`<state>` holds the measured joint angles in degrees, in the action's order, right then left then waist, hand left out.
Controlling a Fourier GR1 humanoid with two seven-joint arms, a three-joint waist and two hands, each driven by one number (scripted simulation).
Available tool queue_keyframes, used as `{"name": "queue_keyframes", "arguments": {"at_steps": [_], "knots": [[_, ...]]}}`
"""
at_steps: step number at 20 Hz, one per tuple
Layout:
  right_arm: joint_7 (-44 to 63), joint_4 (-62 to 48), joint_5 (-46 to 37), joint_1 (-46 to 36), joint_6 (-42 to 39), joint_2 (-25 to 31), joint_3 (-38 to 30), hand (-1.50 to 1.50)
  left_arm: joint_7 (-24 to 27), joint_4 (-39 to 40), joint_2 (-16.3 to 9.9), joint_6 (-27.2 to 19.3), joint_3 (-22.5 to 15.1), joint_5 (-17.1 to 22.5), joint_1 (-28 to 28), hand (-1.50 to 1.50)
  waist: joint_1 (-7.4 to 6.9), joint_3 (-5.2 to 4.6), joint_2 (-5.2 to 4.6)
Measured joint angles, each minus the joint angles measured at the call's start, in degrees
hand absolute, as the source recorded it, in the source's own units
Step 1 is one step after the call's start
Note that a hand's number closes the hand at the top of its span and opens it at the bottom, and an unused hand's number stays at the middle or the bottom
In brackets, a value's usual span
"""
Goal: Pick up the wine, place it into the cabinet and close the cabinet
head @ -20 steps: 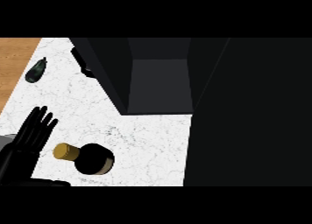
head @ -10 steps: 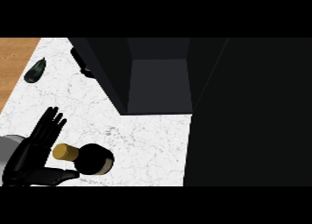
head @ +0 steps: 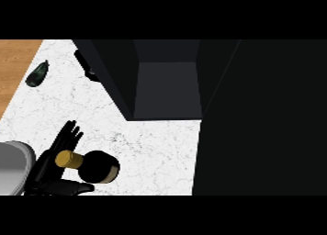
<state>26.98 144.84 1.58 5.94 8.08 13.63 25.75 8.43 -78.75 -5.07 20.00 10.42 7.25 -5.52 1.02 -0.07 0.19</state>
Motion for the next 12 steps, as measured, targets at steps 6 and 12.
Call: {"name": "queue_keyframes", "arguments": {"at_steps": [6, 12], "knots": [[1.08, 0.0, -0.08, -1.4, 0.77, 0.25, -0.24, -1.5, 4.76, 5.51, 0.41, 0.67, -0.9, -2.09, 0.36, -1.5, -0.09, 0.0, 0.0], [0.26, -0.07, -0.07, -0.91, 0.74, 0.76, -0.47, -1.5, 9.29, 10.83, 1.58, 1.67, -0.53, -1.63, 0.2, -1.5, -0.17, 0.02, 0.01]]}}
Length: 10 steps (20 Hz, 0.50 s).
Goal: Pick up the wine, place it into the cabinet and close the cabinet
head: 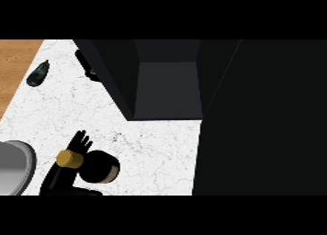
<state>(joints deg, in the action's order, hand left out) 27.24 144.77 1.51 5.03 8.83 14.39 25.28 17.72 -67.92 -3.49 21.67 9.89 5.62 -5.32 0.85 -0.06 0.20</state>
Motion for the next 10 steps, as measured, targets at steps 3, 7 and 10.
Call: {"name": "queue_keyframes", "arguments": {"at_steps": [3, 7, 10], "knots": [[-0.49, -0.04, -0.03, 0.58, 0.02, 0.12, 0.41, -1.5, 0.02, 1.39, 0.88, 0.16, 0.65, 1.57, 0.92, -1.5, -0.01, 0.01, 0.01], [0.72, -0.06, -0.04, -0.64, 0.58, 0.14, 0.19, -1.5, 0.59, 4.38, 1.79, 0.82, 1.8, 3.77, 1.95, -1.5, -0.06, 0.0, -0.02], [-0.49, -0.04, 0.06, 0.09, -0.07, 0.74, -0.37, -1.5, 1.13, 6.7, 2.48, 1.05, 2.78, 6.05, 3.28, -1.5, 0.12, 0.01, 0.0]]}}
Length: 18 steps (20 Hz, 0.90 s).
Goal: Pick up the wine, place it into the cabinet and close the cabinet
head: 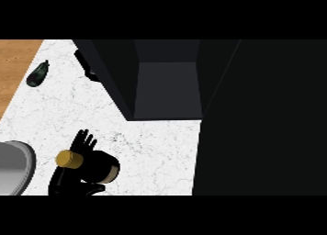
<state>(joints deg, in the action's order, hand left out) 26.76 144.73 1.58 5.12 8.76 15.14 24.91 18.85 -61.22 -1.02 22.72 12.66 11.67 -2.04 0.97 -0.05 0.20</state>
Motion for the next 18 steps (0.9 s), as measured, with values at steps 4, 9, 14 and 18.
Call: {"name": "queue_keyframes", "arguments": {"at_steps": [4, 9, 14, 18], "knots": [[0.61, -0.06, 0.17, -0.79, -0.14, 0.03, -0.81, -1.5, -0.16, 1.75, 0.37, 0.52, 0.09, 2.61, 1.03, -1.5, -0.15, 0.01, -0.01], [0.15, -0.12, 0.18, 0.03, -0.17, -0.06, -0.38, -1.5, 1.2, 3.99, 0.68, 0.64, -1.6, 4.46, 1.88, -1.5, -0.16, 0.02, -0.01], [-0.7, -0.13, 0.14, 1.0, -0.12, -0.09, -0.06, -1.5, 1.56, 5.46, 0.41, 0.57, -1.42, 4.76, 4.17, 1.5, -0.14, 0.03, -0.01], [-1.21, -0.06, 0.05, 2.23, -0.04, 0.18, 0.94, -1.5, 3.03, 5.15, 0.77, -0.66, -3.91, 5.4, 4.02, 1.5, -0.12, 0.03, 0.04]]}}
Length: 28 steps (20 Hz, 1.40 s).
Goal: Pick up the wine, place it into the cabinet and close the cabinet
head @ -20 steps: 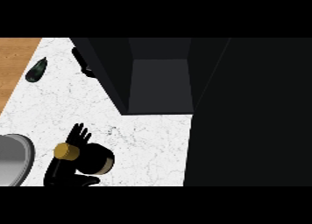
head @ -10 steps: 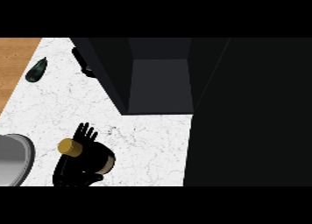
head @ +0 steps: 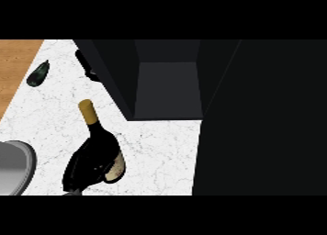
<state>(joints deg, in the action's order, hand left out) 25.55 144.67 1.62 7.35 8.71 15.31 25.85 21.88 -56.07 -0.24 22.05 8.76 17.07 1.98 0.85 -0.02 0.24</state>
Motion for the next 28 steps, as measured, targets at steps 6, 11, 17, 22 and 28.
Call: {"name": "queue_keyframes", "arguments": {"at_steps": [6, 11, 17, 22, 28], "knots": [[1.62, -0.12, 0.18, -2.28, -0.02, -0.07, -1.81, -1.5, 2.15, -1.01, 0.14, -4.24, -3.16, -1.13, 1.04, 1.5, -0.22, -0.01, -0.05], [1.36, -0.02, 0.27, -1.83, -0.23, 0.4, -2.12, -1.5, 6.23, -3.57, -0.09, -6.65, -4.15, -1.71, -0.72, 1.5, -0.15, 0.0, 0.03], [0.35, -0.36, 0.22, -1.72, 0.09, -0.29, -1.2, -1.5, 11.42, -7.2, -1.63, -7.44, -1.05, -0.51, -3.48, 1.5, -0.39, 0.01, 0.05], [-0.36, -0.43, 0.35, -1.07, -0.59, -0.19, -2.03, -1.5, 11.32, -12.49, -0.6, -8.08, -3.12, -0.08, -4.75, 1.5, -0.47, 0.02, 0.01], [-0.72, -0.58, 0.44, -1.06, -0.98, -0.44, -2.0, -1.5, 4.4, -23.67, -0.11, -13.34, -9.19, 1.3, -6.01, 1.5, -0.52, 0.06, 0.08]]}}
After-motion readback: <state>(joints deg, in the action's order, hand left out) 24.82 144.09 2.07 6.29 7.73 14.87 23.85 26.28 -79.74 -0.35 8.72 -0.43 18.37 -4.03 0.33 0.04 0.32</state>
